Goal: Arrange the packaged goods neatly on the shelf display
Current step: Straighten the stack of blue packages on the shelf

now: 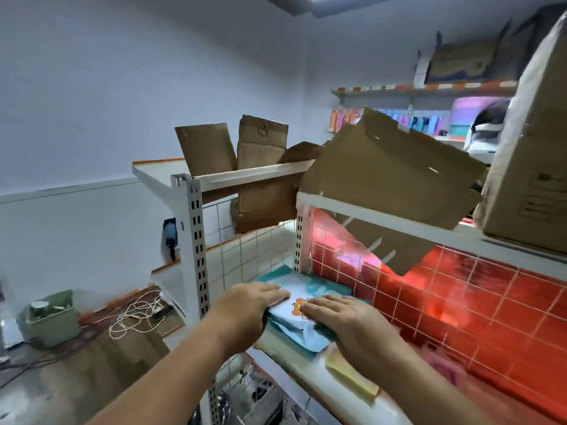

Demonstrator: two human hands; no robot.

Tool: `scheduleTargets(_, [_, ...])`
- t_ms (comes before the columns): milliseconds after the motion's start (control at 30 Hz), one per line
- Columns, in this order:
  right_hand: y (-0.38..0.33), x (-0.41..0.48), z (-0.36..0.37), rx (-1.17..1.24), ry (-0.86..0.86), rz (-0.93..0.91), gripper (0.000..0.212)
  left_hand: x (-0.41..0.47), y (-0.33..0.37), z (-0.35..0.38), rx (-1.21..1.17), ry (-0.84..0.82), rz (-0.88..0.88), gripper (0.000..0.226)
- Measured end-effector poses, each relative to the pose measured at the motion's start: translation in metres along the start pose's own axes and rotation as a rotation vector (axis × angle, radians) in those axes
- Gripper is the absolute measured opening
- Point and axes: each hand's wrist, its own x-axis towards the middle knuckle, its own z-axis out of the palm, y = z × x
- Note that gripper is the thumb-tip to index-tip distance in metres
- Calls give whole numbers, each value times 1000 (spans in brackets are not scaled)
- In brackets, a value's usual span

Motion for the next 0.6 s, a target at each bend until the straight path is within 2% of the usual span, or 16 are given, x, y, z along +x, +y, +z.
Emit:
scheduleTargets(67, [-3,-5,10,-8,-28,45,66,11,-8,14,-12,-31,27,58])
scheduleTargets(267, [9,-8,47,19,-21,121,63,54,-24,63,-25,-133,120,56])
scheduleTargets(433, [22,13,70,-34,-2,133,63,93,-40,96,6,-127,131,45])
scheduleTargets(600, [33,35,90,-30,-41,193,53,128,-56,112,80,-136,126,47])
